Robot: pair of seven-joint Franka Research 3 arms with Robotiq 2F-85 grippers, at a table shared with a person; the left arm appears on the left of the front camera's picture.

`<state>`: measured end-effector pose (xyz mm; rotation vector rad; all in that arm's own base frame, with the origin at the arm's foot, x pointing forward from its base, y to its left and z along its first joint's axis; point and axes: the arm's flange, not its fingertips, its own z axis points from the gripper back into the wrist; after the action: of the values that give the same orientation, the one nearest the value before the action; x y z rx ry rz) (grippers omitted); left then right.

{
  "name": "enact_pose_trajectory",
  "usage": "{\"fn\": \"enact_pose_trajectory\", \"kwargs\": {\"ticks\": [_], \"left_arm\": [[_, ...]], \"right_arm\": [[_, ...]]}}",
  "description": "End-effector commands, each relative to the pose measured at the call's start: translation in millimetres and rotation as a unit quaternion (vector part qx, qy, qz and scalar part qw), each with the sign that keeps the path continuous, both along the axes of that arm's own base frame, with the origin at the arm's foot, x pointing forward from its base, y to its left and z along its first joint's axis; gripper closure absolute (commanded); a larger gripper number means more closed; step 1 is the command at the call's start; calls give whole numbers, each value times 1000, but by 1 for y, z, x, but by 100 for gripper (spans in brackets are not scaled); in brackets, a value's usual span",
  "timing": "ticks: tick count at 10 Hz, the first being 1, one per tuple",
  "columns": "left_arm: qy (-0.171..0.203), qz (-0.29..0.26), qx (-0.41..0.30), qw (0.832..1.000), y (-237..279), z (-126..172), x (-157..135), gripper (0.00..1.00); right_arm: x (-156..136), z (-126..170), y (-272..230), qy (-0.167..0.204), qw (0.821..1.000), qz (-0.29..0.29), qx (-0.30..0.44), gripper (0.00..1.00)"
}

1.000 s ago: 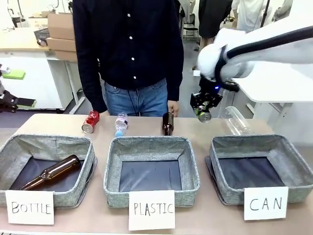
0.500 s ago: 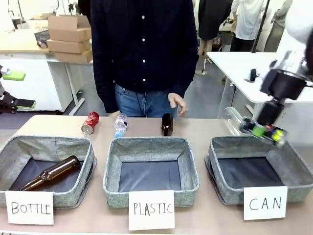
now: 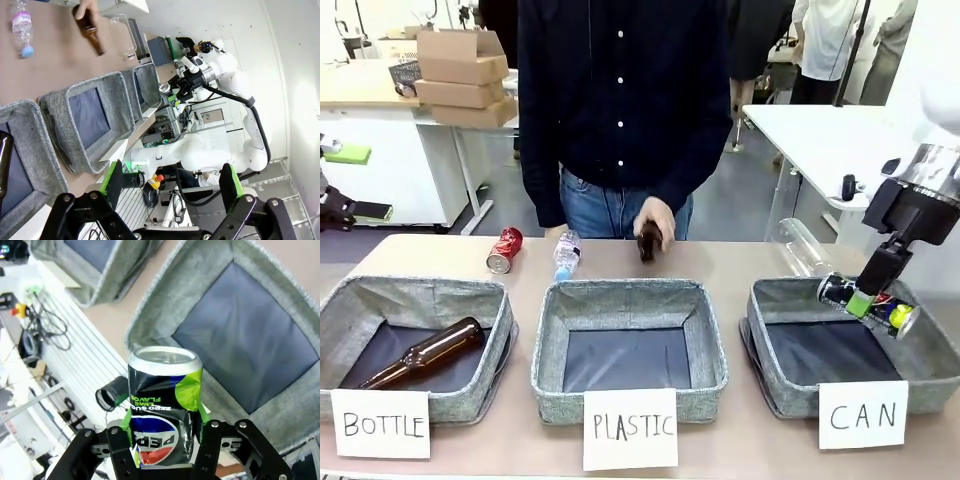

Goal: Sort the can waste into the basket.
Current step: Pick up the can waste from the table and place it in the right Fabric basket.

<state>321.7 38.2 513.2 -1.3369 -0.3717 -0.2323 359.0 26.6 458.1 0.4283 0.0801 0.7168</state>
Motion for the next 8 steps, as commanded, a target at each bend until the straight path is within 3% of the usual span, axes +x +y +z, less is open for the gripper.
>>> {"fn": "enact_pose_trajectory", "kwargs": {"ticks": [1,4,7,8], "left_arm": [[-11,-3,-10,1000,-2,1,1,0],[-11,-3,-10,1000,-2,1,1,0],[-11,-3,-10,1000,-2,1,1,0],[-11,-3,-10,1000,-2,1,1,0]], "right_arm": [[3,-2,0,-12,1000,-9,20,0],[2,-5,1,-17,998,-62,16,0],[1,-2,2,-18,996,-73,53,0],[2,12,-4,-11,964,-152,217,0]]}}
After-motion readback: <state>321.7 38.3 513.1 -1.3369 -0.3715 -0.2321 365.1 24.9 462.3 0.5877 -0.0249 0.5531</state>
